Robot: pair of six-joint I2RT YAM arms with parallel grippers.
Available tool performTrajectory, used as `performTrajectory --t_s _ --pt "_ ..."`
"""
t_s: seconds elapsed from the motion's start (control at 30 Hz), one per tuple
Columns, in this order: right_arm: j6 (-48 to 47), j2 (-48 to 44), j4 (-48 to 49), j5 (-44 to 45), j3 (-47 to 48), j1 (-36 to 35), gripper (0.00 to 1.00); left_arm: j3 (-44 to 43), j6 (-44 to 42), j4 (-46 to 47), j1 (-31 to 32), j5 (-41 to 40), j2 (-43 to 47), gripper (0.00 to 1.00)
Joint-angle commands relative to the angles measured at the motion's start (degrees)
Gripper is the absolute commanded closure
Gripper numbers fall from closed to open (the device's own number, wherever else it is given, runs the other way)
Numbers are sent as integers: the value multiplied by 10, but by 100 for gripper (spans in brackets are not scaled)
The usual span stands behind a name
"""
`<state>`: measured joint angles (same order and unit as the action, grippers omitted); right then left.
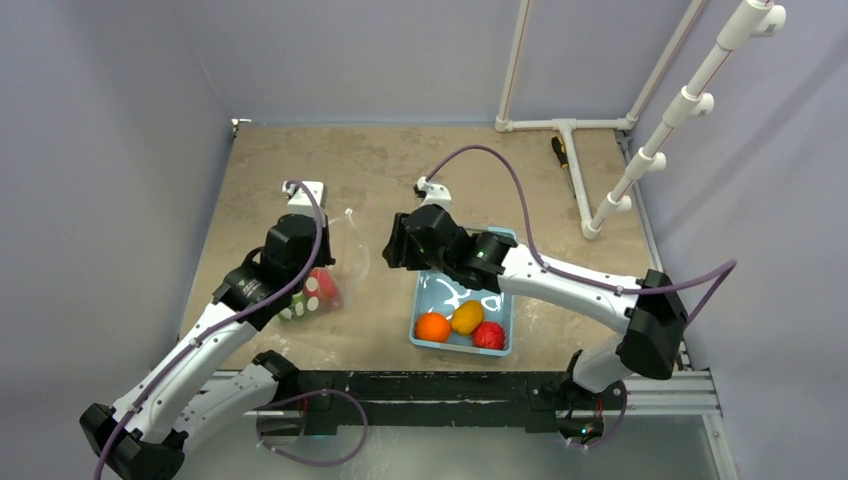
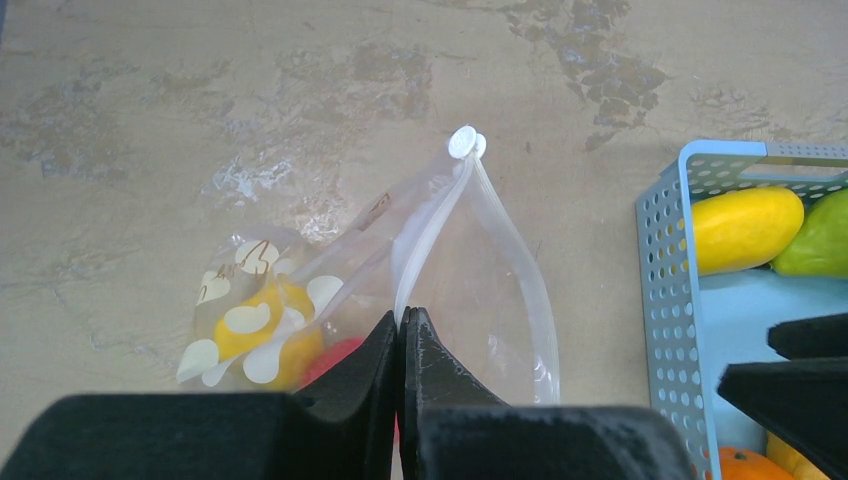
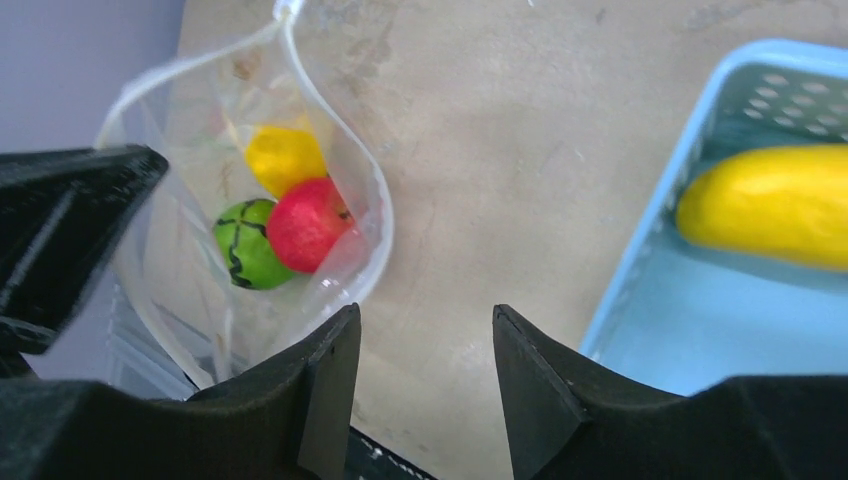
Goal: Place the food in the zip-top bag and seal the zipper
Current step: Adjust the zipper food storage bag at the center of the board, then pick up the fake fruit from the bin.
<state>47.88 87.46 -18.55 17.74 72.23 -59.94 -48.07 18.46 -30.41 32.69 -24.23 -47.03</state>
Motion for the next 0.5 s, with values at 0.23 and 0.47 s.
performTrajectory --t_s 0.23,0.47 --pt "43 -99 -89 -9 -95 2 44 0 3 26 1 1 -5 100" --pt "49 -132 -111 -40 -148 2 41 -1 3 25 1 2 -4 100"
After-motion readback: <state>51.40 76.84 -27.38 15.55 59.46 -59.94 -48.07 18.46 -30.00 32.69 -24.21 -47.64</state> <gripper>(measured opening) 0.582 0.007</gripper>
